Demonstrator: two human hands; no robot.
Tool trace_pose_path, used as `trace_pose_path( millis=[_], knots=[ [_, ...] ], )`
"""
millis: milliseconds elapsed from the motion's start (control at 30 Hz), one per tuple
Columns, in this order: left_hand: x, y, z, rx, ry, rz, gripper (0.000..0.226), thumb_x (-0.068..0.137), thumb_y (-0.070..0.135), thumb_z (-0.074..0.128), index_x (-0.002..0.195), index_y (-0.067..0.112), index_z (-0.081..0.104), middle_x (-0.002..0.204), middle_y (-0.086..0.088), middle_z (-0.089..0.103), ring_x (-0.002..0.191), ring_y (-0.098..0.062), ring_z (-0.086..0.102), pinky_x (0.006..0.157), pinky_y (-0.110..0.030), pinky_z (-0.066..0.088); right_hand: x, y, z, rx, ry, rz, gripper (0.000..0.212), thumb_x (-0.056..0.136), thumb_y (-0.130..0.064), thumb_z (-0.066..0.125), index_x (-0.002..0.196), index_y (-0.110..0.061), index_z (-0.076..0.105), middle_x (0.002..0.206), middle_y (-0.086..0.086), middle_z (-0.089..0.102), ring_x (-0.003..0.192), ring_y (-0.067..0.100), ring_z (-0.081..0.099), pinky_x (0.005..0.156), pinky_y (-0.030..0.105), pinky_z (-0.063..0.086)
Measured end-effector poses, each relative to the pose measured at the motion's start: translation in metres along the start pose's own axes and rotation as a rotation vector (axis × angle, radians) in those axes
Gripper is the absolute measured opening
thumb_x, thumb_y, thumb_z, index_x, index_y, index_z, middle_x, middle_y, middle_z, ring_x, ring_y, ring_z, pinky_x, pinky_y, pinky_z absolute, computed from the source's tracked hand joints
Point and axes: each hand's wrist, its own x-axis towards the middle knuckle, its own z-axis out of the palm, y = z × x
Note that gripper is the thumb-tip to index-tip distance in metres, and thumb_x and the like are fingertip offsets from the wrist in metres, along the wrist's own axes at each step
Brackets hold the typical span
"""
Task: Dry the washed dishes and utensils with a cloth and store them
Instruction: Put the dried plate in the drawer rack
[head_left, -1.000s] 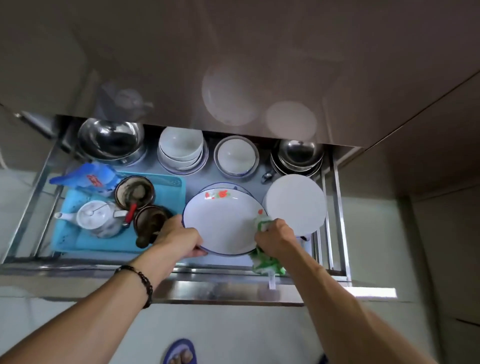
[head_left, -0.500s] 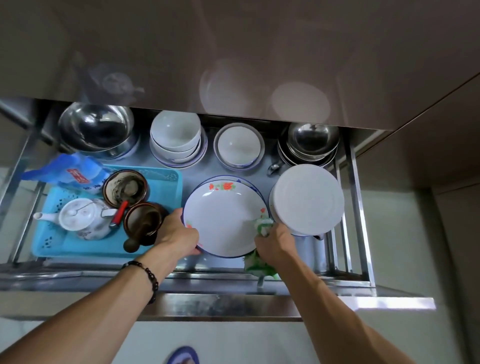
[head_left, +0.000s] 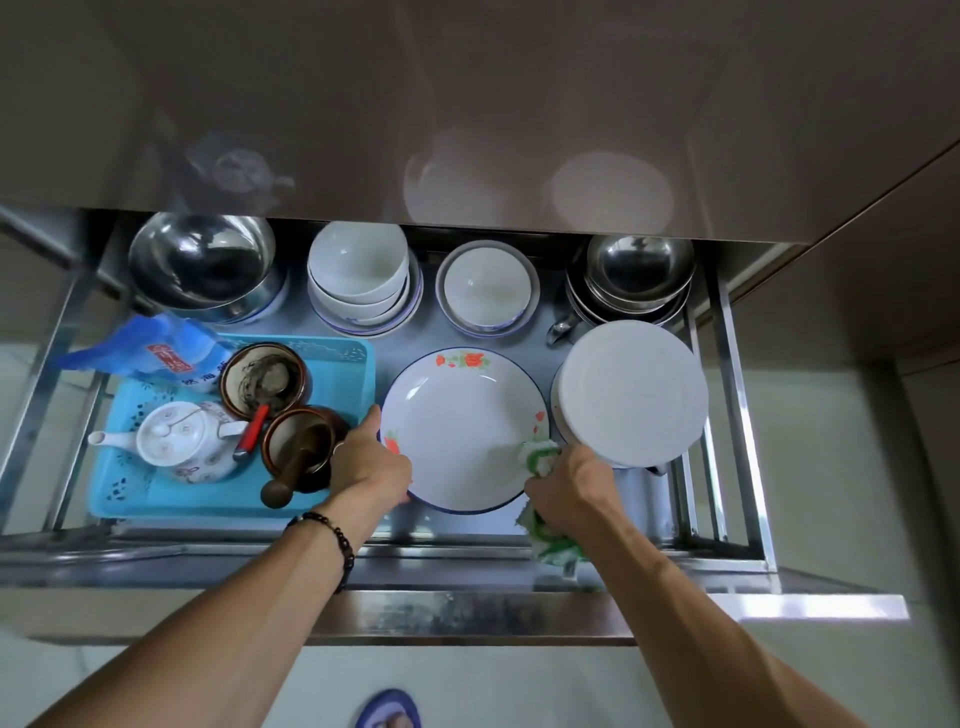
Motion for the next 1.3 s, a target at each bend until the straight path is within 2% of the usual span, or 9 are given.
trace_pose_path(
  millis=[100,200,367,533,667,833,1000,1133,1300],
  knots=[
    [-0.001,0.001,-0.002,0.008,-0.058,-0.039,0.069,0.084,-0.011,0.062,0.144,0.020,0.046,0.119,-0.004,0.055,0.104,-0.035,0.064,0.072,-0.049,0.063,0.000,-0.002,-0.004,-0.019,0.009,-0.010,0.030,0.093,-0.020,0.059,0.114,0.001,0.060,0.092,0.011,0.060,0.085,0.028,0.059,0.068,0.027,0.043],
    [0.000,-0.001,-0.005,0.017,-0.107,-0.041,0.065,0.079,-0.009,0.069,0.137,0.015,0.050,0.118,-0.006,0.058,0.104,-0.033,0.063,0.074,-0.046,0.063,0.000,-0.006,-0.006,0.020,0.026,-0.013,0.028,0.093,-0.018,0.060,0.114,0.000,0.059,0.104,0.017,0.067,0.097,0.033,0.065,0.070,0.027,0.043],
    [-0.012,0.005,-0.008,0.173,-0.121,0.008,0.049,0.076,0.024,0.071,0.121,0.018,0.054,0.118,-0.008,0.057,0.094,-0.026,0.063,0.082,-0.037,0.060,-0.012,-0.006,-0.002,0.072,0.075,-0.008,0.029,0.090,-0.017,0.060,0.113,0.000,0.059,0.105,0.019,0.069,0.098,0.035,0.066,0.075,0.033,0.050],
    [-0.054,0.022,-0.033,0.658,-0.067,0.381,0.047,0.092,0.030,0.059,0.135,0.013,0.049,0.129,-0.010,0.045,0.120,-0.030,0.050,0.100,-0.038,0.045,-0.055,-0.014,-0.028,0.118,0.141,-0.035,0.027,0.094,-0.029,0.056,0.114,-0.010,0.053,0.106,0.016,0.067,0.097,0.036,0.064,0.082,0.040,0.053],
    [-0.096,0.056,-0.068,0.935,0.085,0.792,0.049,0.078,0.037,0.064,0.118,0.009,0.067,0.115,-0.011,0.061,0.103,-0.032,0.060,0.081,-0.047,0.054,-0.102,-0.027,-0.075,0.090,0.261,-0.133,0.034,0.098,-0.038,0.054,0.118,-0.011,0.048,0.111,0.016,0.066,0.101,0.037,0.062,0.077,0.037,0.045],
    [-0.155,0.128,-0.112,0.985,0.229,1.042,0.053,0.070,0.042,0.073,0.111,0.010,0.068,0.107,-0.012,0.065,0.104,-0.032,0.061,0.082,-0.044,0.054,-0.162,-0.049,-0.149,0.123,0.339,-0.157,0.036,0.097,-0.042,0.051,0.120,-0.015,0.049,0.112,0.014,0.066,0.099,0.033,0.062,0.074,0.033,0.042],
    [-0.217,0.219,-0.157,0.906,0.301,1.137,0.058,0.083,0.043,0.041,0.120,0.007,0.067,0.112,-0.013,0.065,0.116,-0.035,0.061,0.088,-0.048,0.053,-0.222,-0.078,-0.244,0.238,0.456,-0.160,0.030,0.096,-0.041,0.053,0.112,-0.016,0.053,0.111,0.016,0.066,0.102,0.037,0.061,0.077,0.035,0.042],
    [-0.257,0.290,-0.178,0.808,0.345,1.130,0.060,0.083,0.046,0.038,0.121,0.009,0.066,0.112,-0.014,0.067,0.113,-0.035,0.062,0.087,-0.048,0.054,-0.245,-0.100,-0.322,0.350,0.520,-0.134,0.030,0.097,-0.044,0.048,0.102,-0.015,0.051,0.104,0.016,0.065,0.089,0.034,0.058,0.077,0.037,0.044],
    [-0.276,0.367,-0.177,0.748,0.372,1.108,0.062,0.094,0.048,0.036,0.143,0.013,0.050,0.137,-0.012,0.058,0.138,-0.032,0.043,0.113,-0.051,0.035,-0.241,-0.108,-0.406,0.469,0.539,-0.189,0.038,0.098,-0.050,0.042,0.100,-0.014,0.056,0.092,0.007,0.065,0.085,0.028,0.064,0.081,0.040,0.052]
  ],
)
